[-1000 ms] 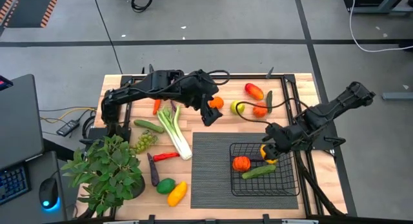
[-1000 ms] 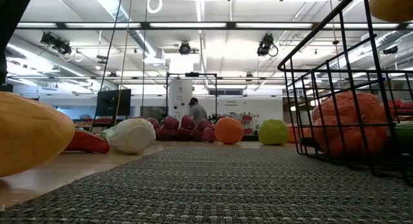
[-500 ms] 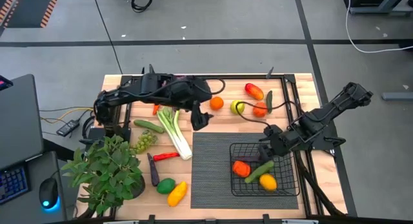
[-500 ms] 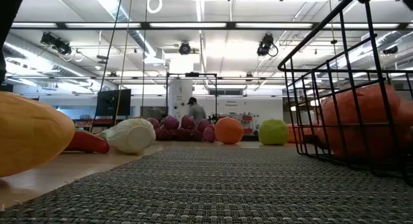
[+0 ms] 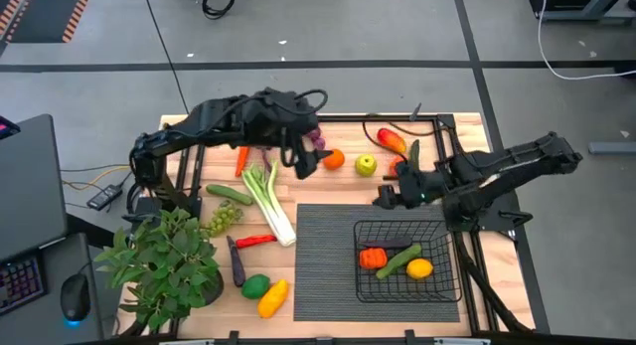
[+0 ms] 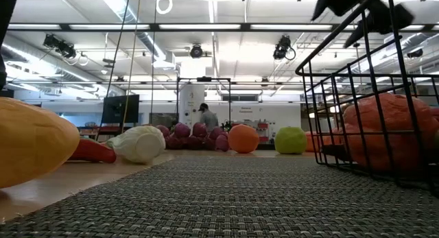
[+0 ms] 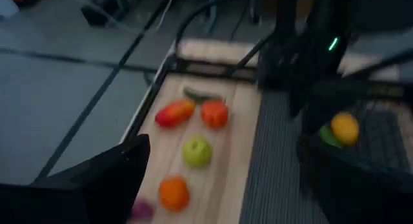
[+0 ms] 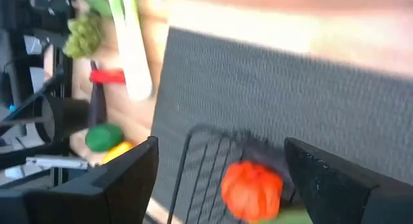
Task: Build produce basket
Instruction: Put the green apple into the wire basket
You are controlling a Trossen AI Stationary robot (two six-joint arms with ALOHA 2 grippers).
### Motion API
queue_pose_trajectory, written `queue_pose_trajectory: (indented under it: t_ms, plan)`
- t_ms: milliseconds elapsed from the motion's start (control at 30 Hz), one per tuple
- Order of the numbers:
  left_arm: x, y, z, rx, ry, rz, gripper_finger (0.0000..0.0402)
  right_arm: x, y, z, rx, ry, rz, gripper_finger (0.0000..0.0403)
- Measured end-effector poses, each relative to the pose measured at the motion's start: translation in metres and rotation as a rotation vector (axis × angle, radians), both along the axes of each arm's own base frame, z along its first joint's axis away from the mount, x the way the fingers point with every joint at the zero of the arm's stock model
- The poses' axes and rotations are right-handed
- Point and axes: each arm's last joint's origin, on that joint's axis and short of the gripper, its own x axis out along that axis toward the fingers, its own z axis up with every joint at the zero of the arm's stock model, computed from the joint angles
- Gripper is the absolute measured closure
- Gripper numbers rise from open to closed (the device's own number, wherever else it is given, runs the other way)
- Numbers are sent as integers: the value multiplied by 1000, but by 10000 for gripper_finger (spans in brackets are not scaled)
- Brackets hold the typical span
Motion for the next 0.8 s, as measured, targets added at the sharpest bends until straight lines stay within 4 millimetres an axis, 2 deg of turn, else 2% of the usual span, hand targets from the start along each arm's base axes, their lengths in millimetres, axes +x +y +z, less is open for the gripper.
queue_pose_trajectory:
  t_ms: [133,233,333,433,600,800]
  plan:
    - [15,-5,-25,-64,-29,-4,6,4,-23,3,-81,-1,11,69]
    - [19,-13,-54,-100,-2,-6,6,5,-43,6,-155,10,1,69]
    - [15,-19,-82,-165,6,16,6,7,-64,3,-217,49,-31,69]
    - [2,-23,-98,-229,-33,48,6,11,-84,-4,-247,102,-33,69]
    - [-25,-26,-95,-290,-146,87,6,26,-112,-21,-254,167,40,69]
    - [-60,-26,-83,-306,-210,133,6,37,-140,-53,-195,318,105,69]
